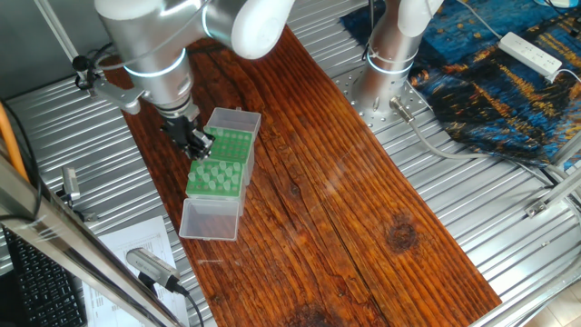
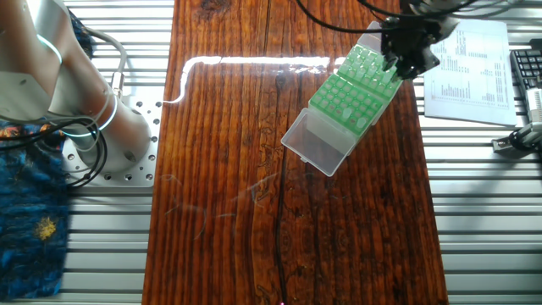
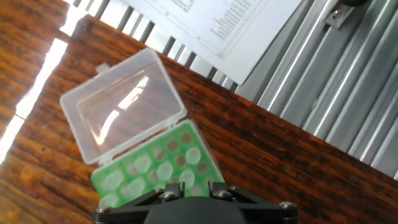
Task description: Transfer all large pipette tips from one holder to another
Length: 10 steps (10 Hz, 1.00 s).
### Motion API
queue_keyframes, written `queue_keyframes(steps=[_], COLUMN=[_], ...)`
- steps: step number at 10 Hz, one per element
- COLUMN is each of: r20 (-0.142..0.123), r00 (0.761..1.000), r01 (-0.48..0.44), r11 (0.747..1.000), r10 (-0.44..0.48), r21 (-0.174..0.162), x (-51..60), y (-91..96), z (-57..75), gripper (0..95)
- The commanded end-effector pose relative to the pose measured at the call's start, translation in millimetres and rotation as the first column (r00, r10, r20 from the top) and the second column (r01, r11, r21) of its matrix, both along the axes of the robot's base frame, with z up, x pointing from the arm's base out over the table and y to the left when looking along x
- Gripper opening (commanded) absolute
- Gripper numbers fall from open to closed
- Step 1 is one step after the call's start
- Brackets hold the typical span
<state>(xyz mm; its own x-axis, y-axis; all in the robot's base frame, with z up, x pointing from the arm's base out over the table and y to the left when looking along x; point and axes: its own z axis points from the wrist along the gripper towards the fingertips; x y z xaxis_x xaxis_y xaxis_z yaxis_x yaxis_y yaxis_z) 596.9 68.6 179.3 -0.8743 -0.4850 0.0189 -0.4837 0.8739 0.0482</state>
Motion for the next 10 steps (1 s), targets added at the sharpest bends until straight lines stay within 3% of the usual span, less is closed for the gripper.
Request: queue_keyframes(steps=[1, 6, 10], r20=[0.002, -0.005, -0.021], r00=[1.0, 0.997, 0.993], r01=[0.007, -0.081, -0.119], r11=[1.0, 0.997, 0.993], r10=[-0.007, 0.081, 0.118], r21=[-0.002, -0.004, -0.025], x=[-0.8, 0.2, -7.0], y=[-0.7, 12.6, 13.8], z=[0.0, -8.3, -12.0], gripper=[19.0, 19.0, 19.0])
